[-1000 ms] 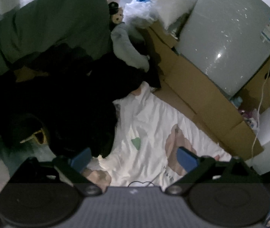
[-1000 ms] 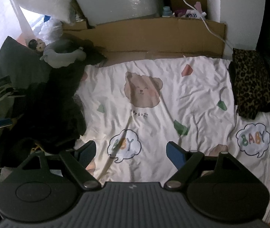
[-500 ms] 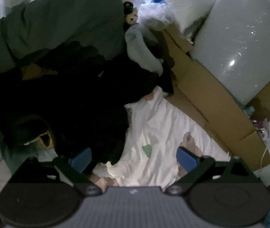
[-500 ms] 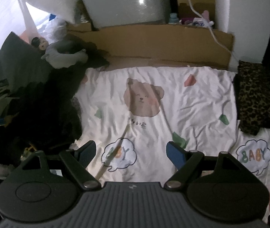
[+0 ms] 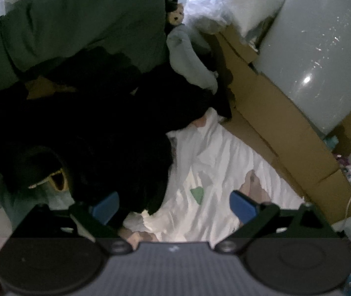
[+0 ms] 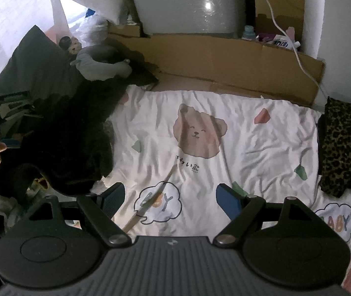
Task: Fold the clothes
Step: 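Move the left tool toward the dark clothes pile beside the sheet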
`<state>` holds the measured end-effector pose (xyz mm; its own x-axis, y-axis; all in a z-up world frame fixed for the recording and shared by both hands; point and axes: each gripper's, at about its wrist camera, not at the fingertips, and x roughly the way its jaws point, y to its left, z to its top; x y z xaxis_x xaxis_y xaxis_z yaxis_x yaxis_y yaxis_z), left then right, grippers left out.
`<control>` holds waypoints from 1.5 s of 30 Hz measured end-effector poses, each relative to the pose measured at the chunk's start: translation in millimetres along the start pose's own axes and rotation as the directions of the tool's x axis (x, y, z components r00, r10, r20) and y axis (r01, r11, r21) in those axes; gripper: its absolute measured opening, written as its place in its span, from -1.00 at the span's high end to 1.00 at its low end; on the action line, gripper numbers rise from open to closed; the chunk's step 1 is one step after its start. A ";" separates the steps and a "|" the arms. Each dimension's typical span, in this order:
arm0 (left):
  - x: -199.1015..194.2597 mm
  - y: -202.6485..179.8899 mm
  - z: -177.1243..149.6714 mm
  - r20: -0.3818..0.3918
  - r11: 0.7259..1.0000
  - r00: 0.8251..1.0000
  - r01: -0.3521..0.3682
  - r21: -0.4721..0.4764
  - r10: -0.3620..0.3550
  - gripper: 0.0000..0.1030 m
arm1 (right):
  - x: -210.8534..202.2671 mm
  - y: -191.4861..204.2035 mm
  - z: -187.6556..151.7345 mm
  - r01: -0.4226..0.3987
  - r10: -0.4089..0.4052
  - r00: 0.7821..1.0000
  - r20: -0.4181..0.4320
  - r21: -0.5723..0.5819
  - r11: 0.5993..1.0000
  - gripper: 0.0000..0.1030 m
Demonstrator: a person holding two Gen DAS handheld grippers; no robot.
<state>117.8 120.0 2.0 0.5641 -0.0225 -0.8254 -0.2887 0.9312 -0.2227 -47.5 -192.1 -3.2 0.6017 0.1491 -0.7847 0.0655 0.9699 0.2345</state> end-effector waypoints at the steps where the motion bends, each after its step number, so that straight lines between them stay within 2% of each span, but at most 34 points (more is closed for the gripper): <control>1: 2.0 1.0 0.3 0.005 1.000 1.000 -0.008 0.001 0.008 -0.90 | 0.8 0.4 0.2 -0.002 0.002 1.000 0.002 -0.007 1.000 -0.67; 8: 24.9 15.5 5.9 0.003 0.999 0.999 -0.039 -0.034 0.039 -0.90 | 11.4 0.9 -0.6 -0.058 0.057 0.998 -0.013 -0.062 0.996 -0.67; 12: 36.1 15.3 4.0 0.014 0.998 0.998 -0.055 0.004 0.055 -0.89 | 24.1 -2.3 -5.8 -0.119 0.117 0.993 -0.034 -0.075 0.990 -0.66; 17: 42.6 15.1 0.8 0.043 0.998 0.997 -0.061 0.032 0.059 -0.88 | 39.6 -10.9 -12.1 -0.154 0.152 0.988 -0.031 -0.088 0.984 -0.66; 20: 48.5 21.5 -0.9 0.055 0.998 0.997 -0.047 0.043 0.044 -0.88 | 47.3 -19.7 -15.6 -0.186 0.186 0.983 -0.002 -0.078 0.980 -0.66; 23: 58.7 36.2 -2.1 0.066 0.998 0.997 -0.038 0.044 0.035 -0.86 | 56.2 -27.4 -20.1 -0.196 0.199 0.979 0.033 -0.090 0.976 -0.66; 27: 73.5 64.4 -4.2 0.117 0.999 0.993 -0.029 0.020 0.026 -0.79 | 66.0 -35.9 -31.4 -0.175 0.181 0.982 0.048 -0.120 0.977 -0.66; 30: 86.1 79.9 -9.0 0.133 0.998 0.989 -0.060 -0.003 0.060 -0.78 | 74.3 -44.4 -39.4 -0.175 0.180 0.983 0.035 -0.111 0.978 -0.66; 34: 107.8 96.9 -13.8 0.094 0.996 0.993 -0.067 -0.057 0.072 -0.70 | 85.7 -54.7 -46.6 -0.175 0.178 0.984 0.019 -0.080 0.981 -0.66; 40: 140.0 114.7 -23.9 0.056 0.991 0.997 -0.046 -0.122 0.054 -0.69 | 96.4 -55.8 -53.5 -0.199 0.200 0.980 0.012 -0.081 0.977 -0.66; 45: 169.0 136.2 -37.5 0.001 0.981 0.996 -0.089 -0.175 0.090 -0.69 | 107.0 -46.8 -61.0 -0.185 0.184 0.983 -0.019 -0.115 0.976 -0.66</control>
